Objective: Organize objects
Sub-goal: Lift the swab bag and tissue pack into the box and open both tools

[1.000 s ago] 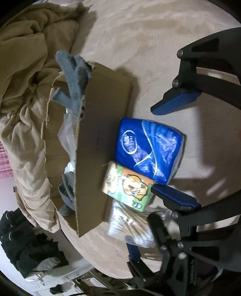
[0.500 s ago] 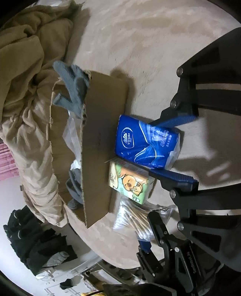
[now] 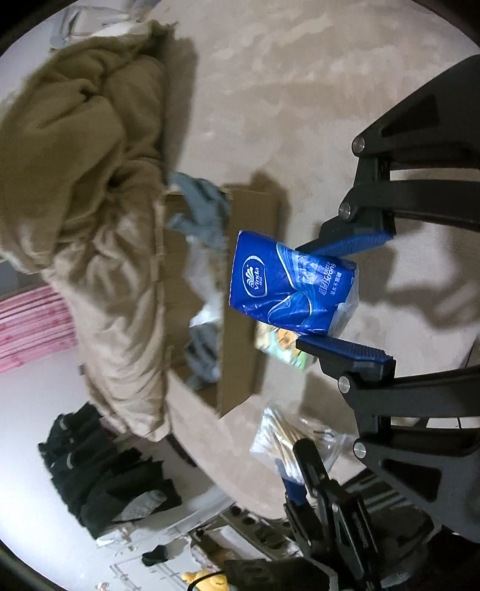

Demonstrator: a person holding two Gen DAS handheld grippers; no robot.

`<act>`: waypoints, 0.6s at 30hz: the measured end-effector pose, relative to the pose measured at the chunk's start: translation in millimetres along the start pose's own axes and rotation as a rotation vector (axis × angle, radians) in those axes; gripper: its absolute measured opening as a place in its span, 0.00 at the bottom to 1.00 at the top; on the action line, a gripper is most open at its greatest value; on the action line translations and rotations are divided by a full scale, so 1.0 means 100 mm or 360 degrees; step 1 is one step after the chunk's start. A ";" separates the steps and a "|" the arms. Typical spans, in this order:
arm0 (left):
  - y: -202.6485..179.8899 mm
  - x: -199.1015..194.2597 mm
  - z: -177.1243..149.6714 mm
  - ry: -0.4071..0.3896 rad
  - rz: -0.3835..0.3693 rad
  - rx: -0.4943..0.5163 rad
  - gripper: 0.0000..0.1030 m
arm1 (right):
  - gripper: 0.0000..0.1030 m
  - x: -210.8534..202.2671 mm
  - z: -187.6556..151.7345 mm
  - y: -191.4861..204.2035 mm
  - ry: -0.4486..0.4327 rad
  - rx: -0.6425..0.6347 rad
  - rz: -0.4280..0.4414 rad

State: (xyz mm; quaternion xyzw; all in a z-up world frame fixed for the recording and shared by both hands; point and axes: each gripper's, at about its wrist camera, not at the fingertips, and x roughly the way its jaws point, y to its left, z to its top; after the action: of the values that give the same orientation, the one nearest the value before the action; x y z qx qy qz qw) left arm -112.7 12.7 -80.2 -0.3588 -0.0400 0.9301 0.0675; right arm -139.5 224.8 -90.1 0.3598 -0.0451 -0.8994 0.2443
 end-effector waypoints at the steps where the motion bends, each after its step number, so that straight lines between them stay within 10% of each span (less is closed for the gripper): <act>1: 0.00 0.00 0.01 -0.0001 -0.0006 -0.0002 0.46 | 0.42 -0.07 0.02 0.02 -0.0028 -0.0002 0.0004; 13: -0.05 0.10 0.11 0.0018 0.0002 0.0052 0.33 | 0.42 -0.37 0.24 0.14 -0.0165 -0.0038 0.0016; 18: -0.01 0.27 -0.08 0.0151 0.0088 0.0041 0.51 | 0.42 -0.27 0.20 0.13 -0.0120 -0.0031 0.0020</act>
State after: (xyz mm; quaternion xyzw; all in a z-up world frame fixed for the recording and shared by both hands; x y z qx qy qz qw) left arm -127.2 17.9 -104.3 -0.4027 -0.0148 0.9139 0.0482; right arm -130.7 224.4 -55.4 0.3231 -0.0478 -0.9110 0.2517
